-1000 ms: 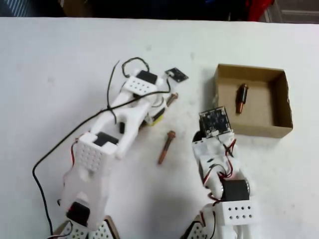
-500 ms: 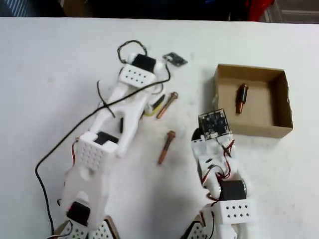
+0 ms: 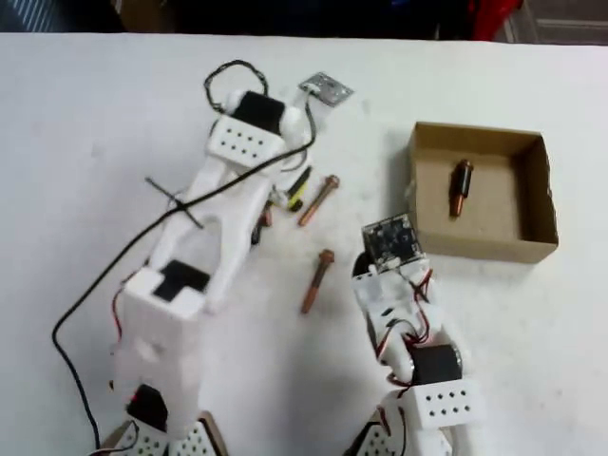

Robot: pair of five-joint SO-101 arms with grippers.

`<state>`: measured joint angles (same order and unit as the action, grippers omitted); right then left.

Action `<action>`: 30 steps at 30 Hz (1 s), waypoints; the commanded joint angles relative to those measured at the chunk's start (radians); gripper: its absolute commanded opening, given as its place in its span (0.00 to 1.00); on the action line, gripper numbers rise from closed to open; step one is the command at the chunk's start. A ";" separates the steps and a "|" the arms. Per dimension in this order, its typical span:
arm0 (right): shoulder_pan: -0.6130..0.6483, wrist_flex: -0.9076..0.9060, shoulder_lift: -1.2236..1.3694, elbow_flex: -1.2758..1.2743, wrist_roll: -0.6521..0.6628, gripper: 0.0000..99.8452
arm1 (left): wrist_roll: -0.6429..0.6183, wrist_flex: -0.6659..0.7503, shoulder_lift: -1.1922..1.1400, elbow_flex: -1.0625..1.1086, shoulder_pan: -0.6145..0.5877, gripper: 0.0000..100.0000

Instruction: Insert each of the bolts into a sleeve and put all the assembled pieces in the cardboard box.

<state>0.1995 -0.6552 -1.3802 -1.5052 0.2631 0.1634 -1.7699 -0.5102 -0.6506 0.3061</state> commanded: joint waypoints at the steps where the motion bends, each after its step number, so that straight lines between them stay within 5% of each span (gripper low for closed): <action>1: 0.018 0.022 -0.013 0.012 0.005 0.02 | -0.012 0.000 0.205 0.071 0.016 0.02; 30: 0.271 0.107 -0.018 -0.003 -0.025 0.02 | -0.021 0.278 1.036 0.692 0.007 0.02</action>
<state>0.4496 -0.5999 -1.3802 -1.5390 0.2631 0.1603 -1.5566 0.4289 0.0292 0.3076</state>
